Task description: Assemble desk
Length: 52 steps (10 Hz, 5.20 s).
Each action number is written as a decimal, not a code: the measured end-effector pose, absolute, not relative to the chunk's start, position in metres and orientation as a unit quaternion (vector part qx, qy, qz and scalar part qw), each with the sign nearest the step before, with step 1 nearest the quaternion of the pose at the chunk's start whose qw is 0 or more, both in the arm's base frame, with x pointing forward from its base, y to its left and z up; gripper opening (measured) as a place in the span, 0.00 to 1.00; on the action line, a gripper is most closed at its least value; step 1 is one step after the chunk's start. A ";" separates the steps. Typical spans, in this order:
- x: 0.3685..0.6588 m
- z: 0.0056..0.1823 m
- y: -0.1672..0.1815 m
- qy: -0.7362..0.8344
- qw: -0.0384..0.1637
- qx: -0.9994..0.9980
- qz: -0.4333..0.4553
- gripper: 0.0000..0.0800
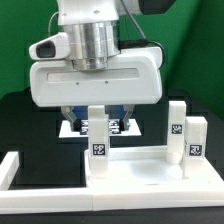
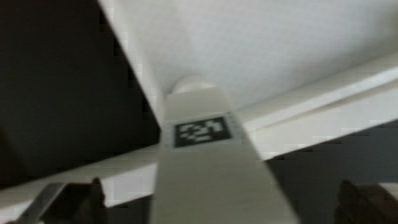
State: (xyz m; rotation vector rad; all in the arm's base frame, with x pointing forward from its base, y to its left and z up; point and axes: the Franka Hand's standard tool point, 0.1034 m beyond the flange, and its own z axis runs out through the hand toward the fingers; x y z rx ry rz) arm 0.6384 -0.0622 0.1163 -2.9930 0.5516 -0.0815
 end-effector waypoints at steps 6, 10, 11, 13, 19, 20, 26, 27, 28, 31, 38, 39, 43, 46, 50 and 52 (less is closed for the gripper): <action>0.638 0.115 -0.062 0.302 0.050 -0.952 -0.019 0.36; 0.637 0.114 -0.063 0.569 0.061 -0.820 -0.001 0.36; 0.637 0.114 -0.063 0.636 0.071 -0.769 0.008 0.36; 0.633 0.112 -0.065 0.736 0.097 -0.670 0.005 0.36; 0.630 0.112 -0.051 0.506 0.043 -0.861 -0.022 0.80; 0.627 0.111 -0.050 0.472 0.042 -0.880 -0.023 0.80; 0.633 0.111 -0.058 0.241 0.028 -0.969 -0.043 0.81; 0.632 0.111 -0.058 0.249 0.028 -0.967 -0.042 0.81; 0.632 0.111 -0.058 0.249 0.028 -0.967 -0.042 0.66; 0.633 0.111 -0.056 0.335 0.033 -0.941 -0.039 0.36; 0.633 0.108 -0.043 0.687 0.081 -0.722 -0.002 0.36; 0.634 0.108 -0.041 0.729 0.091 -0.679 0.004 0.36; 0.634 0.108 -0.043 0.742 0.107 -0.662 0.010 0.43; 0.632 0.107 -0.044 0.587 0.089 -0.804 -0.013 0.78; 0.631 0.107 -0.045 0.452 0.084 -0.888 -0.025 0.81; 0.632 0.111 -0.045 0.312 0.051 -0.949 -0.022 0.81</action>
Offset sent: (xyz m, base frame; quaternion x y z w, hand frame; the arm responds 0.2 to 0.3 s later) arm 0.0000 0.0000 0.0000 0.0000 0.0000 0.1296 0.9916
